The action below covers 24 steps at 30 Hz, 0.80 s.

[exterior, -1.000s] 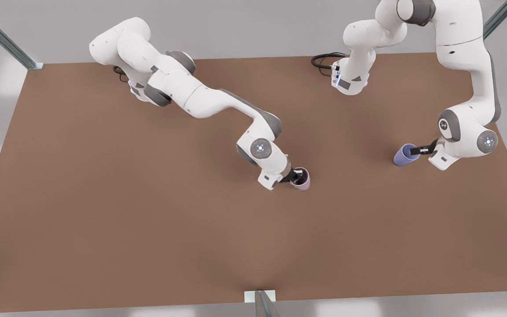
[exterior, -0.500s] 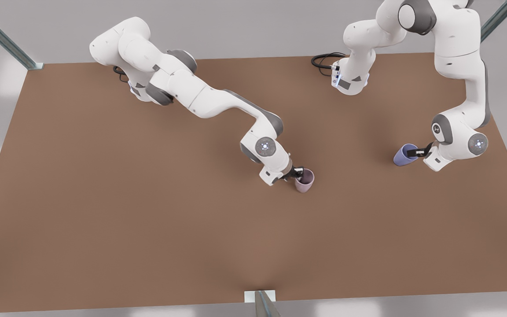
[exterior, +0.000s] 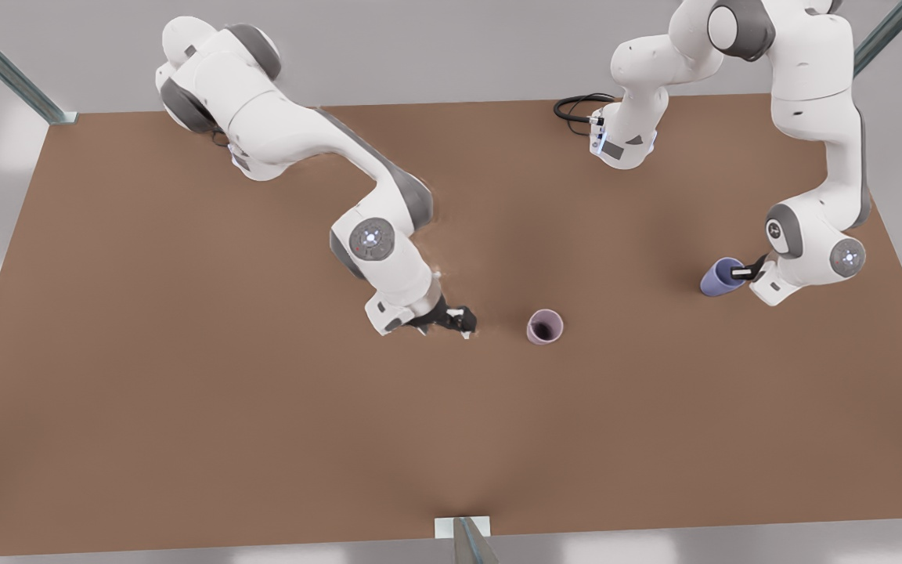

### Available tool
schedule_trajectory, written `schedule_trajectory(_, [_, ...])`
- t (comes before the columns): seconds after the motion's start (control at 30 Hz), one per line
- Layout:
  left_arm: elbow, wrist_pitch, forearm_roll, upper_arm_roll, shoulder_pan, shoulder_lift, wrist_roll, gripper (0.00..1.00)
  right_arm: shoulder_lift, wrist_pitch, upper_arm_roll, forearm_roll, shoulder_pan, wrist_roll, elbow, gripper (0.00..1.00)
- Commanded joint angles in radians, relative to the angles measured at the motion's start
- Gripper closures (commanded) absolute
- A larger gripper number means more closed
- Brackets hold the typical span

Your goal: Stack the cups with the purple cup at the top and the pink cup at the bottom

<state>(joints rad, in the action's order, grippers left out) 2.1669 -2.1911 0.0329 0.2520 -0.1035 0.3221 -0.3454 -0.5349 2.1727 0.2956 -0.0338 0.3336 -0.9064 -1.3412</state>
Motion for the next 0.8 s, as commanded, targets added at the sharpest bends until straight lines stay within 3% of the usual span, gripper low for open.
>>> schedule_trajectory(0.0, [-0.007,0.013,-0.01,-0.011,0.001,-0.003,-0.038,0.79,0.169,-0.362,-0.001,-0.001,-0.175,0.374,-0.076,0.0])
schedule_trajectory(0.07, [-0.124,0.157,-0.011,-0.025,0.011,-0.011,-0.032,0.79,0.335,-0.567,-0.001,0.005,-0.429,0.685,-0.168,0.0])
schedule_trajectory(0.13, [-0.197,0.217,-0.013,-0.065,0.025,-0.015,-0.012,0.79,0.444,-0.553,-0.016,0.018,-0.519,0.8,-0.309,0.0])
schedule_trajectory(0.2, [-0.343,0.346,-0.011,-0.065,0.125,-0.015,0.049,0.79,0.484,-0.455,-0.065,0.012,-0.441,0.799,-0.409,0.0])
schedule_trajectory(0.27, [-0.463,0.41,-0.01,-0.071,0.241,0.006,0.134,0.79,0.487,-0.468,-0.128,0.006,-0.4,0.761,-0.358,0.0])
schedule_trajectory(0.37, [-0.584,0.413,-0.01,-0.221,0.263,0.058,0.365,0.79,0.414,-0.471,-0.222,0.014,-0.334,0.761,-0.305,0.0])
schedule_trajectory(0.43, [-0.616,0.415,0.002,-0.327,0.271,0.071,0.544,0.79,0.29,-0.568,-0.219,0.014,-0.331,0.762,-0.123,0.0])
schedule_trajectory(0.57, [-0.691,0.401,-0.002,-0.353,0.415,0.14,0.767,0.79,0.311,-0.565,-0.216,0.014,-0.326,1.204,-0.115,0.0])
schedule_trajectory(0.7, [-0.719,0.393,-0.008,-0.356,0.43,0.173,0.827,0.79,0.332,-0.568,-0.185,0.014,-0.34,1.423,-0.133,0.0])
schedule_trajectory(0.77, [-0.723,0.39,-0.007,-0.356,0.438,0.192,0.832,0.79,0.332,-0.556,-0.17,0.008,-0.351,1.741,-0.139,0.0])
